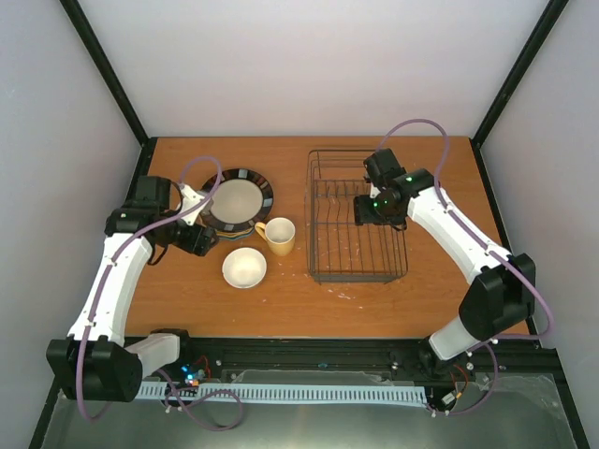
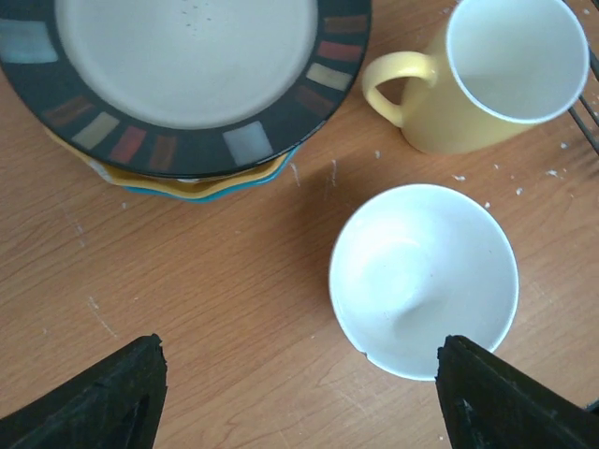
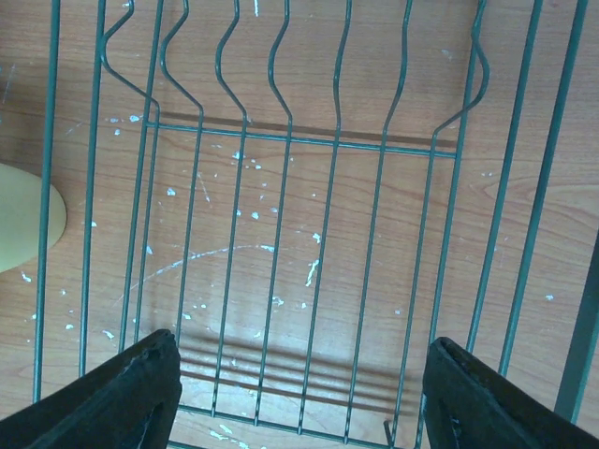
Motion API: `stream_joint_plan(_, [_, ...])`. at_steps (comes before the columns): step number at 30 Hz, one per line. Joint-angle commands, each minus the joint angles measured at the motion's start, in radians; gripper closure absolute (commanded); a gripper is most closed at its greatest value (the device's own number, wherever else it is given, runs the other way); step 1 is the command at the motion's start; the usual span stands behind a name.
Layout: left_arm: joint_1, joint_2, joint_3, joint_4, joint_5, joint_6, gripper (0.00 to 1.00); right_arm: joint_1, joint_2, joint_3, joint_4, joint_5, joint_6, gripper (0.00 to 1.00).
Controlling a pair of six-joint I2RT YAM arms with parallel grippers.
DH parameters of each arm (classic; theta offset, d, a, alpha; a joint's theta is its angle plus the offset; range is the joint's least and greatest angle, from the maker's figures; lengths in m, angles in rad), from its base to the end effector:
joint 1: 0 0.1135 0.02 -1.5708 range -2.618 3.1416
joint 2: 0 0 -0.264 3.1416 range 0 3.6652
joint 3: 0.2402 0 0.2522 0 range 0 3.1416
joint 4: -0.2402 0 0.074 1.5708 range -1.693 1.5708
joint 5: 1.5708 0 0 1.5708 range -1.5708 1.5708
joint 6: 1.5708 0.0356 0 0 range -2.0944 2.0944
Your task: Load the mixed dishes into the dish rack
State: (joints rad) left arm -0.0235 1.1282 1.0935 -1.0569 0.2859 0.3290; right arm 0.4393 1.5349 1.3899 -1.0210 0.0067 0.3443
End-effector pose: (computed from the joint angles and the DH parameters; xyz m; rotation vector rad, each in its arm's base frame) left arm 0.2034 -0.0148 0.3076 0.5488 2.5570 -0.2747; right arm 0.2759 0.1294 0.3006 -0.1290 2.7545 0.2075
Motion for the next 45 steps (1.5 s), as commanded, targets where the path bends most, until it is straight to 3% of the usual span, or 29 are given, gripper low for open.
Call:
stream_joint_plan(1, [-0.004, -0.018, -0.006, -0.046, 0.079, 0.099, 0.21, 0.007, 0.025, 0.032, 0.018, -0.006, -0.025, 0.3])
stream_joint_plan(14, [-0.018, 0.021, -0.124, -0.035, 0.194, 0.166, 0.36, 0.007, 0.118, 0.085, 0.09, -0.045, -0.028, 0.3])
stream_joint_plan(25, [-0.083, 0.104, -0.207, 0.008, 0.13, 0.137, 0.47, 0.004, 0.117, 0.113, 0.116, -0.041, -0.044, 0.3])
stream_joint_plan(34, [-0.084, 0.192, -0.202, 0.102, 0.04, 0.1, 0.46, -0.004, 0.087, 0.108, 0.121, -0.035, -0.048, 0.3])
stream_joint_plan(45, [-0.085, 0.366, -0.151, 0.173, 0.079, 0.072, 0.55, -0.021, 0.081, 0.112, 0.107, -0.017, -0.073, 0.3])
